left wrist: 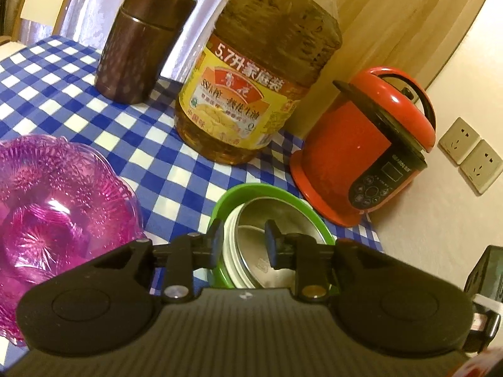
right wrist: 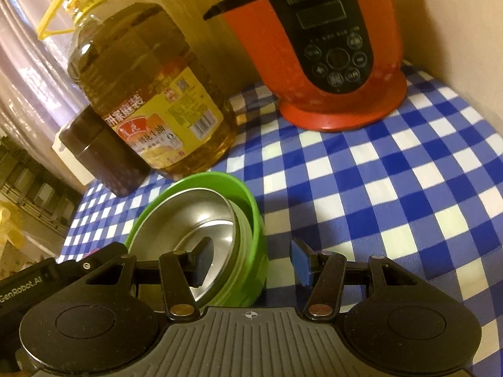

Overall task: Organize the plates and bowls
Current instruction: 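Open both grippers to release the steel bowl, then close both grippers on the rim of the green bowl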

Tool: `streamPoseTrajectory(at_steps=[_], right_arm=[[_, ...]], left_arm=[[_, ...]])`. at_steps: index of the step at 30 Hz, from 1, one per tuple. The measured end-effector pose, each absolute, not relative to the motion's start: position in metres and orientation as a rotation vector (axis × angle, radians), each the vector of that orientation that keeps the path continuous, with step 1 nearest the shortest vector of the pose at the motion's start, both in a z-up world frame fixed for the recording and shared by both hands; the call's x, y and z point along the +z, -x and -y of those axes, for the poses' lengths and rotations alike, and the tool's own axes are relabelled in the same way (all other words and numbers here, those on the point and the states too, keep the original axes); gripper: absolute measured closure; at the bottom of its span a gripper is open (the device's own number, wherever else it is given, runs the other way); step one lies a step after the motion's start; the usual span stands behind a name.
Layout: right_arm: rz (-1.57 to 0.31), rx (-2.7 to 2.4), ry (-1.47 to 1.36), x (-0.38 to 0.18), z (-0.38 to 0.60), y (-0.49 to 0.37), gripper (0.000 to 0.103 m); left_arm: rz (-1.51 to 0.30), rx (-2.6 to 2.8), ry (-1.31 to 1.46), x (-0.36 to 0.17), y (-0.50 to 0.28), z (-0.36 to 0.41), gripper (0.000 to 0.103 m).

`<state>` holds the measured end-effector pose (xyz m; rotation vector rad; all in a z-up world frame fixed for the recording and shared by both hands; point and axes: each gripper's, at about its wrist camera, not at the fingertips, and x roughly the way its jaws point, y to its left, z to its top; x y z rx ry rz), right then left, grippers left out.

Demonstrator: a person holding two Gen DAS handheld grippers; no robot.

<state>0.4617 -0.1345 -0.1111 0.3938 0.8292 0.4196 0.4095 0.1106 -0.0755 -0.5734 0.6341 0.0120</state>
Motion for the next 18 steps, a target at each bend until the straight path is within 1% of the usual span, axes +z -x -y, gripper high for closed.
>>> streamPoseTrajectory(at_steps=[5,6,7,10,18], right_arm=[[-0.836,0.421,-0.406,-0.113,0.137,-0.462,0.049],[-0.836,0.421,-0.408,-0.113,0.137,-0.462,0.050],[-0.837,0.424,-0.409,-0.113,0.137,-0.462,0.054],[-0.839,0.432,-0.421,-0.114,0.136,-0.463,0.057],[-0.842,0.444,-0.431,-0.116,0.135,-0.463,0.060]], left_arm=[[-0.619,0.031,0.588,-0.074,-0.408,-0.117,0.078],[-0.625,0.031,0.590,-0.076,-0.409,-0.118,0.078],[-0.632,0.030,0.590,-0.078,-0.410,-0.117,0.078],[-0.642,0.034,0.574,-0.082,-0.411,-0.115,0.078],[-0.686,0.025,0.603,-0.101,-0.422,-0.116,0.078]])
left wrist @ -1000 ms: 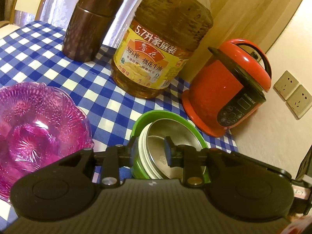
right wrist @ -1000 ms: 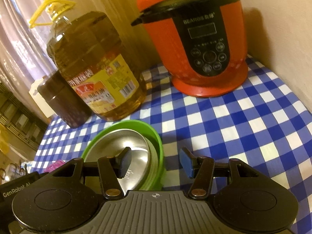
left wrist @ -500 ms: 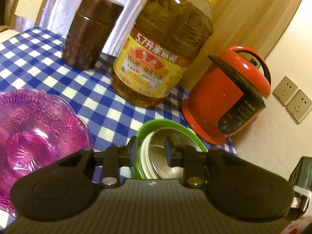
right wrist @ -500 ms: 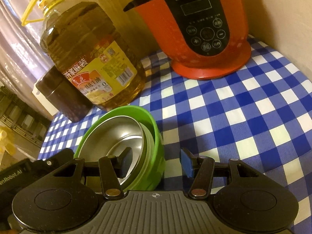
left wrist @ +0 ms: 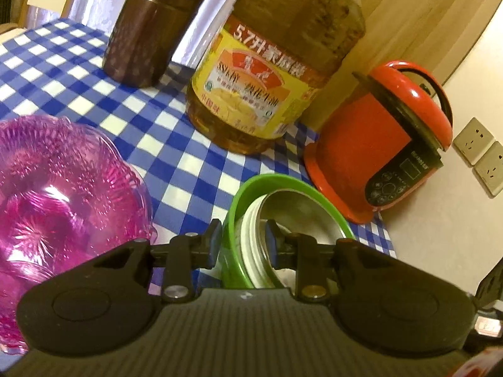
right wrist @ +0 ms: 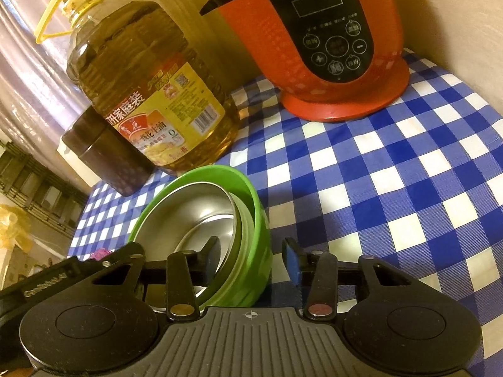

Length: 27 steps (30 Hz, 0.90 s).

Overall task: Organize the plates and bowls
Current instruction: 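Close both grippers on the rim of the green bowl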

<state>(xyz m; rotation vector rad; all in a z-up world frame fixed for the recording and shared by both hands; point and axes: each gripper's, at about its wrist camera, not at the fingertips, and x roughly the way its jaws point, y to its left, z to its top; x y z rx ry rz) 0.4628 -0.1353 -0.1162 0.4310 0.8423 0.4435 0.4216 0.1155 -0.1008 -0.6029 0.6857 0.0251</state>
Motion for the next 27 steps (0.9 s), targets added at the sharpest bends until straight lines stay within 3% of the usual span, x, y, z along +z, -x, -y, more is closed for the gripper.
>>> streamPoseTrajectory(at_steps=[24,25,27], right_arm=[[-0.851,0.461,-0.461,-0.136,0.127,-0.476,0.060],[-0.852,0.462,-0.461,-0.136,0.127,-0.476,0.066],[-0.850,0.466,-0.459,-0.135,0.127,-0.475,0.068]], left_arm=[[-0.716,0.026,0.518,-0.113,-0.434,-0.100,0.072],[-0.717,0.029,0.509,-0.112,-0.434,-0.099,0.072],[-0.724,0.034,0.504,-0.112,-0.433,-0.097,0.072]])
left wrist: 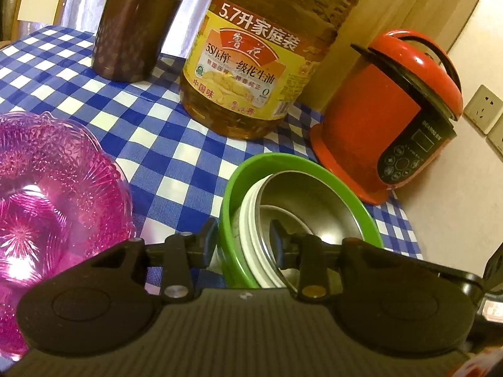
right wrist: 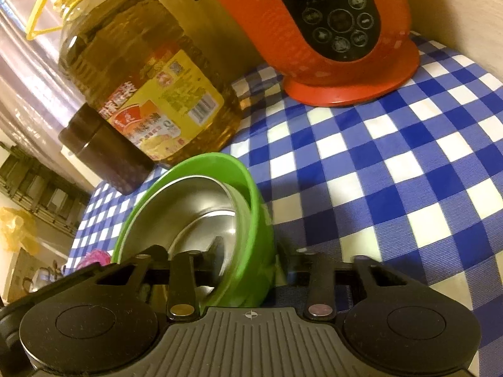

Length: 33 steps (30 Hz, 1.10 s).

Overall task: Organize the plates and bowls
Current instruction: 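Close both grippers on the rim of the green bowl, then lift the nested green bowl and carry it toward the pink plates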

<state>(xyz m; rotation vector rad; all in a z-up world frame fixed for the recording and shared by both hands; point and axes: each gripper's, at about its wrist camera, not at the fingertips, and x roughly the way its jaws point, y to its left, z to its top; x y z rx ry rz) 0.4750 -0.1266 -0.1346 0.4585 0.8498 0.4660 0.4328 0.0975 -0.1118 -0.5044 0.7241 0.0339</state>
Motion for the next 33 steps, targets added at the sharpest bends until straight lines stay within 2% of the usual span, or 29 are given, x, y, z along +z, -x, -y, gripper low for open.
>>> streamPoseTrajectory(at_steps=[12,33], right_arm=[[-0.879,0.434,-0.440,-0.132,0.134,-0.461,0.072],[-0.965,0.417,-0.381,-0.128,0.161,-0.369,0.074]], left_arm=[[-0.764,0.035,0.502,-0.107,-0.411,-0.085,0.071],[-0.818,-0.013,0.561,-0.102,-0.322,-0.068,0.073]])
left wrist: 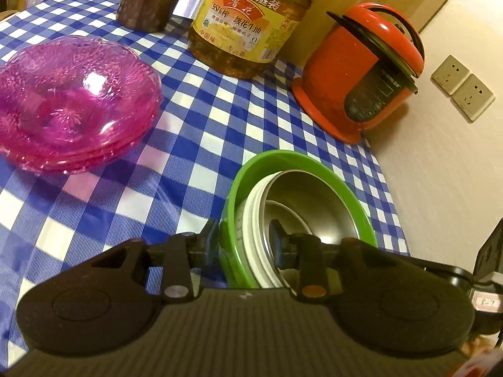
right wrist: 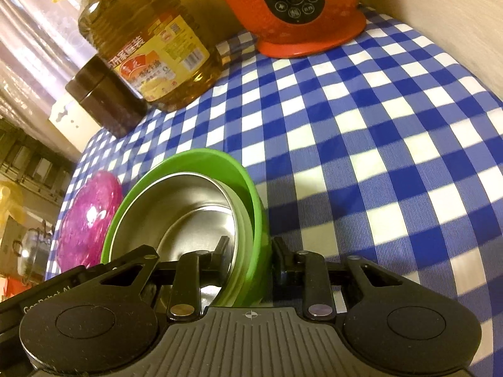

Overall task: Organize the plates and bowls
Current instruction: 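Lift the nested green bowl and carry it toward the pink plates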

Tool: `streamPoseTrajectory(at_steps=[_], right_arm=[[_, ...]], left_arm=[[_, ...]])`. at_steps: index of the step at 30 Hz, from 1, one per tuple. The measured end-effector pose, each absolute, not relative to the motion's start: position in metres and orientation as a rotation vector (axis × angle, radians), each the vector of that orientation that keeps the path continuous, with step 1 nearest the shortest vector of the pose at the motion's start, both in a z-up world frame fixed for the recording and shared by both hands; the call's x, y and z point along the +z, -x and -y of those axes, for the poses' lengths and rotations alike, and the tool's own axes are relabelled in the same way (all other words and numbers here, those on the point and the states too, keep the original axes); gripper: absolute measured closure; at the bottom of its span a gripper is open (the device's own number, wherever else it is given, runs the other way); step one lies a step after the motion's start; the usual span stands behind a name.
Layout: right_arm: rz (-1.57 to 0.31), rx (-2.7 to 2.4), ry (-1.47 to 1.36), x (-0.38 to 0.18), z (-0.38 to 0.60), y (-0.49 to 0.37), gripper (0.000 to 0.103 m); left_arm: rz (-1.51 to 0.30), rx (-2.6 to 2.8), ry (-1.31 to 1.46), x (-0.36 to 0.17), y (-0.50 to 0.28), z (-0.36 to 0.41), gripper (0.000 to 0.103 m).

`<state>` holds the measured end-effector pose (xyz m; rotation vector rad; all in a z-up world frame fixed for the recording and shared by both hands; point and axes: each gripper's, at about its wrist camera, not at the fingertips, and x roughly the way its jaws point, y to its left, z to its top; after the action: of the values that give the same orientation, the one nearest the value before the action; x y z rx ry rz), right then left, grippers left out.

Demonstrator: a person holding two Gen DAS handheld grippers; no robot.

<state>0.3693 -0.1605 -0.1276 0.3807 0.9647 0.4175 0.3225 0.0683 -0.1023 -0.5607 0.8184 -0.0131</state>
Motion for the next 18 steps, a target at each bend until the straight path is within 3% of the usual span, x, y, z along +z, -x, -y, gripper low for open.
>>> streamPoseTrajectory(at_steps=[18], right_arm=[[-0.903,0.417,-0.466,-0.136,0.164,-0.372,0.074]], left_arm=[[-0.814,-0.009,0.616,-0.118,-0.326,-0.067,0.069]])
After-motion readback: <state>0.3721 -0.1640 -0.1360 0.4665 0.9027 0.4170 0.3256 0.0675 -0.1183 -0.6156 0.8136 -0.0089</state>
